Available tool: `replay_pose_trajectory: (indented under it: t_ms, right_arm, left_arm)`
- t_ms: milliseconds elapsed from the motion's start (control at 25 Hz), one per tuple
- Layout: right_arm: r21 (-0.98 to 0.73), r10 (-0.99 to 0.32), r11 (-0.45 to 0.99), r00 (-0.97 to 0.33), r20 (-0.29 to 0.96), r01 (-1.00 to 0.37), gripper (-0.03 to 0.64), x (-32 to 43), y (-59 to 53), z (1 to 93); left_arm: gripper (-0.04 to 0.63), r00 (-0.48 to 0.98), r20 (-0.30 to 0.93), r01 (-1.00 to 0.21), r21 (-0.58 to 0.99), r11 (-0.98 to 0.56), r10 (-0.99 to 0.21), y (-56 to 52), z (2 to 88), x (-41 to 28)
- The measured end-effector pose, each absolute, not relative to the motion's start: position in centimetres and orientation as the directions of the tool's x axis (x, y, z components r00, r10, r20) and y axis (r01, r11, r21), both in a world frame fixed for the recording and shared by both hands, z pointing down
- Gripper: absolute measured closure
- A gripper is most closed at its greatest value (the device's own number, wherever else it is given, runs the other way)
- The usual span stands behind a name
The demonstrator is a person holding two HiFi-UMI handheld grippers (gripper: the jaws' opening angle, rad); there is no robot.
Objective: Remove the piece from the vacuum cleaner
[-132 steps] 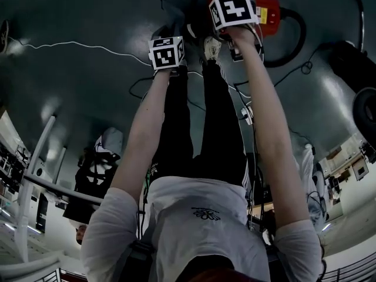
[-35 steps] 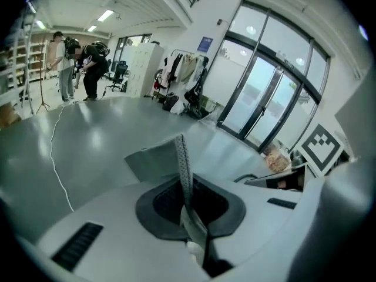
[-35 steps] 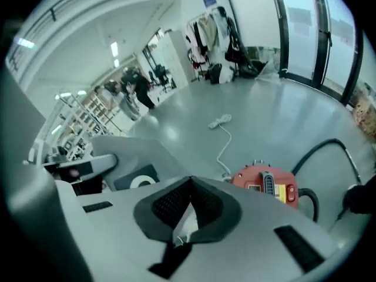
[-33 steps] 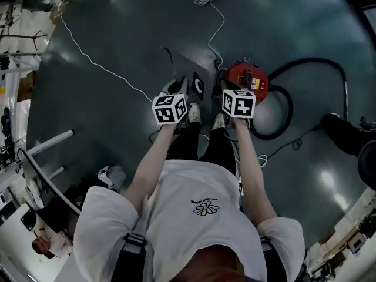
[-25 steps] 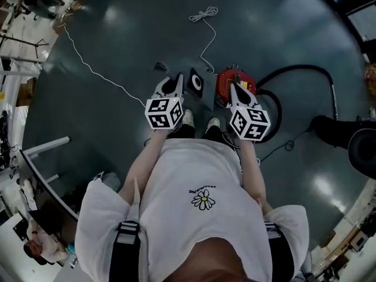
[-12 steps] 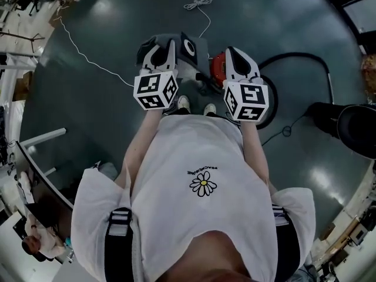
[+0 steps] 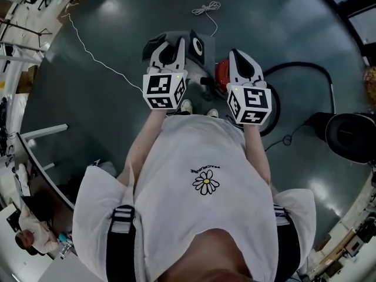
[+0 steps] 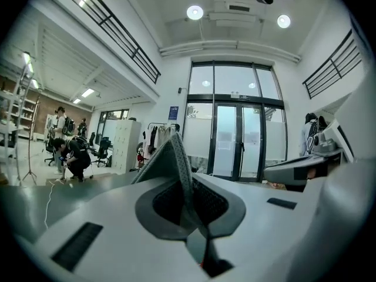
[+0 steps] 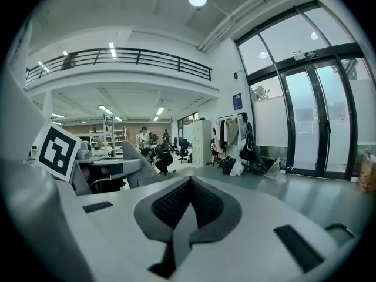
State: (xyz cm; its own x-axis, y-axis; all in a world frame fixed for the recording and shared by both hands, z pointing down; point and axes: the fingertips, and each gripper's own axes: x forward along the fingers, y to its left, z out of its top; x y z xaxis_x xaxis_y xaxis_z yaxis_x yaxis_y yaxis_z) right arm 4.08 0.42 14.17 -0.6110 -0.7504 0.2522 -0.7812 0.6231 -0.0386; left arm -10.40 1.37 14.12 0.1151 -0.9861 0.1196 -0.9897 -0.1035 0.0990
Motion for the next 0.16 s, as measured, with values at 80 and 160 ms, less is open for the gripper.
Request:
replay_pose_trajectory:
  t_ms: [80, 160]
  right_arm:
    - [-0.039, -0.751, 0.622, -0.609, 0.254, -0.782, 0.606, 4.09, 0.55, 14.36]
    - [-0.036, -0.752, 0.621, -0.608, 0.255, -0.783, 0.606, 4.07, 0.67, 14.54]
  left_arm:
    - [0.58, 0.121, 0.116, -0.991, 0.067, -0.114, -0.986, 1.42, 13.89, -10.21]
    - [0.58, 0.125, 0.112, -0.992, 0.042, -0.121, -0.986, 1.49, 13.72, -10.15]
